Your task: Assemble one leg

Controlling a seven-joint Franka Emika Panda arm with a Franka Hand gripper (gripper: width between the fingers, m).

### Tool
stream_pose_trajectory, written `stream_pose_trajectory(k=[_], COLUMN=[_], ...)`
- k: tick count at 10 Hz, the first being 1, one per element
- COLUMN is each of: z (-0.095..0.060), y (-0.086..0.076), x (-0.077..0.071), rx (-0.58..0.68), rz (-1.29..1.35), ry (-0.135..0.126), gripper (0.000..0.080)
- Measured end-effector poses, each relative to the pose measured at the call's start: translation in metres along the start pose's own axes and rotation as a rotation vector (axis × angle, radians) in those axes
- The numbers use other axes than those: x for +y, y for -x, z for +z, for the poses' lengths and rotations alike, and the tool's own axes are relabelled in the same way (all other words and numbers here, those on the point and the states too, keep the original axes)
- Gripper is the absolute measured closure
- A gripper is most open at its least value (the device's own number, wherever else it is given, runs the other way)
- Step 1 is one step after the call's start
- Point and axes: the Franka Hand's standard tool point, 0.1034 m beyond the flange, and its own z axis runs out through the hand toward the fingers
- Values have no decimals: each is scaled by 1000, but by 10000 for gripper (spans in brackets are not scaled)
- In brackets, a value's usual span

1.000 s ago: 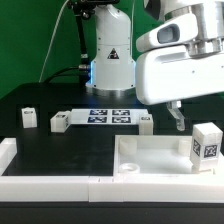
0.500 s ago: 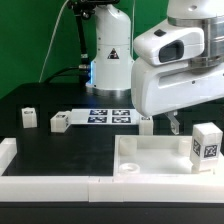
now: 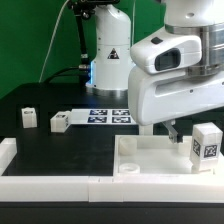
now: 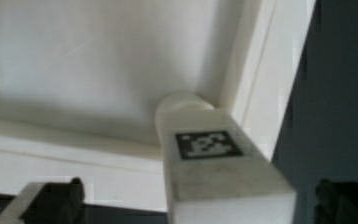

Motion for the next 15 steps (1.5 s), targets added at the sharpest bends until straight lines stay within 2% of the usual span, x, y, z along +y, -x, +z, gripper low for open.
stream_pose_trajectory(k=[3, 5, 6, 10, 15], z=[0, 1, 1, 1, 3], y=[-1, -1, -1, -1, -1], x=[-2, -2, -2, -2, -2], rx=[1, 0, 0, 0, 16], rz=[-2, -1, -1, 115, 817], ry=[-1, -1, -1, -3, 9], gripper=[151, 420, 509, 509, 508])
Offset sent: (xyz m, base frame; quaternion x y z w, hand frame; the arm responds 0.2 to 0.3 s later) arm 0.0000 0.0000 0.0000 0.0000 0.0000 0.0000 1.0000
